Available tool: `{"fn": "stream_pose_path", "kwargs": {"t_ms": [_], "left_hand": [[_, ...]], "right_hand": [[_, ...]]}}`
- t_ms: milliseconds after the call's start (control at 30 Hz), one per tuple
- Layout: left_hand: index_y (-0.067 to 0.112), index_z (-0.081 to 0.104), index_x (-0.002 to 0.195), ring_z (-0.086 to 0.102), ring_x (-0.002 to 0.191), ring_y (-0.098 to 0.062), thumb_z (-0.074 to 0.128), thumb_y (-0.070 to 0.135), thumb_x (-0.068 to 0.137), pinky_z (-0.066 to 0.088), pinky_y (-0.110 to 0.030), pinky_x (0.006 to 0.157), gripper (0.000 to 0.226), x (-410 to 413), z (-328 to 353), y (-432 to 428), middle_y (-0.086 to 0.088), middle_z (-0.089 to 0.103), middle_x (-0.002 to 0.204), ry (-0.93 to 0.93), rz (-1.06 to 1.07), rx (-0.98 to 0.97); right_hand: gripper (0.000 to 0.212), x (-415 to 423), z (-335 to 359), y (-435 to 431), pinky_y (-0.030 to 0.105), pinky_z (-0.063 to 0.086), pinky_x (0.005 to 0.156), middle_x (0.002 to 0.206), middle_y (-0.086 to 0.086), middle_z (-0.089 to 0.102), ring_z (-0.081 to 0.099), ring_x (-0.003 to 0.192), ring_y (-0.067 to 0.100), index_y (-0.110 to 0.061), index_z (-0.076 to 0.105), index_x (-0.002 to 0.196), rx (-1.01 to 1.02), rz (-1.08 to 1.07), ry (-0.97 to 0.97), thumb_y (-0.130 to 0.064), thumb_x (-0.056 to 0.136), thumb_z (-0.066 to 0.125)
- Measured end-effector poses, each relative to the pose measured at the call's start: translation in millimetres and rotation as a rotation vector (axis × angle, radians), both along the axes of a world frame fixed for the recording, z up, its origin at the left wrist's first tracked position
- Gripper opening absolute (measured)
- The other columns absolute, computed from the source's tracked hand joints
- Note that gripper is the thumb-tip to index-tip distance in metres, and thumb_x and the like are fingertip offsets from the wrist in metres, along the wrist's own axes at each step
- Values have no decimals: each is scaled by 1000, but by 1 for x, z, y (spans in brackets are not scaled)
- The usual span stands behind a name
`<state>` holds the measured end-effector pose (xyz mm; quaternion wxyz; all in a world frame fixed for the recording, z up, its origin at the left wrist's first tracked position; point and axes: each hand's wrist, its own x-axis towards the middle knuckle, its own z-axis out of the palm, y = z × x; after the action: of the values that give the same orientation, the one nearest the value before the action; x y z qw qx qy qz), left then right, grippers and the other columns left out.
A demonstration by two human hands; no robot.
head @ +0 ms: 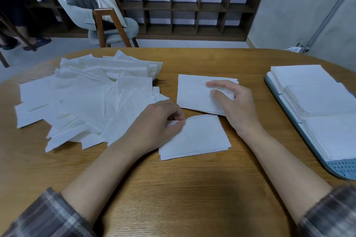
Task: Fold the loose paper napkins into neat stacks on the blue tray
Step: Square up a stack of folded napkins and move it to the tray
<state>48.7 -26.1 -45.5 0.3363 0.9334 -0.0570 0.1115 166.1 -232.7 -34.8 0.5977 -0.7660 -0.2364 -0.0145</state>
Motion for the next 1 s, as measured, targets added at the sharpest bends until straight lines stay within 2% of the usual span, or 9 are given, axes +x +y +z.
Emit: {"fn": "stream_pose_path", "kwargs": {"t_ms": [233, 367, 433, 467, 567, 700, 767, 867, 1000], "left_hand": [[26, 74, 92, 63, 89, -9, 74, 23, 96, 52, -32, 80, 5, 0, -3, -1, 13, 66, 91, -71, -26, 59], [22, 72, 97, 60, 94, -6, 71, 22, 100, 44, -22, 83, 3, -2, 3, -3, 14, 65, 98, -179, -65, 112], [20, 71, 99, 65, 97, -5, 70, 19, 101, 42, -14, 79, 3, -5, 9, -4, 14, 69, 97, -172, -49, -29], [20, 71, 99, 68, 98, -5, 70, 18, 102, 46, -16, 78, 3, -5, 12, -5, 14, 72, 96, -153, -23, -141], [23, 73, 97, 72, 98, -10, 74, 20, 99, 55, -37, 85, 4, -4, 14, -6, 13, 76, 96, -155, 90, -381], [27, 74, 101, 69, 92, -6, 78, 22, 96, 47, -21, 71, 9, -1, 12, -6, 14, 76, 92, -237, 209, -476], [28, 72, 106, 70, 94, -7, 80, 21, 95, 47, -21, 70, 15, 0, 12, -4, 11, 76, 93, -191, 200, -536], [24, 75, 99, 69, 93, -10, 80, 13, 93, 49, -29, 71, 13, 3, 10, -3, 10, 76, 96, -153, 171, -589], [27, 79, 91, 63, 85, -37, 80, 18, 94, 49, -54, 69, 10, 6, 7, -2, 10, 77, 93, -162, 244, -590]], "right_hand": [[22, 1, -2, 1, 5, 39, 102, 115, -18, 76, 62, 117, -10, -19, 81, 110, -10, 0, 9, -7, 100, 65], [20, 1, 0, -1, 6, 41, 100, 114, -16, 77, 63, 116, -8, -19, 81, 109, 7, 2, -5, -10, 101, 65], [17, 0, 3, -2, 12, 43, 100, 113, -15, 78, 64, 115, -6, -19, 81, 107, 48, 24, 25, -19, 102, 65], [18, -1, 5, -2, 19, 45, 100, 112, -14, 78, 66, 113, -3, -19, 81, 106, 82, 53, 71, -26, 102, 65], [28, -6, 9, -1, 30, 49, 93, 108, -6, 79, 70, 103, 7, -19, 83, 99, 153, 211, 212, -38, 96, 63], [14, -14, 2, 6, 27, 49, 87, 101, -6, 79, 70, 98, 7, -18, 83, 98, 68, 282, 210, -28, 96, 73], [9, -13, -1, 7, 31, 50, 85, 100, -7, 79, 70, 95, 8, -20, 83, 98, 44, 238, 217, -20, 98, 75], [13, -12, -2, 6, 39, 52, 93, 110, -6, 78, 71, 105, 14, -24, 82, 107, 61, 247, 252, -18, 98, 74], [41, -14, -2, 8, 52, 55, 98, 120, 6, 72, 68, 112, 32, -37, 70, 127, 100, 300, 246, -26, 89, 80]]}}
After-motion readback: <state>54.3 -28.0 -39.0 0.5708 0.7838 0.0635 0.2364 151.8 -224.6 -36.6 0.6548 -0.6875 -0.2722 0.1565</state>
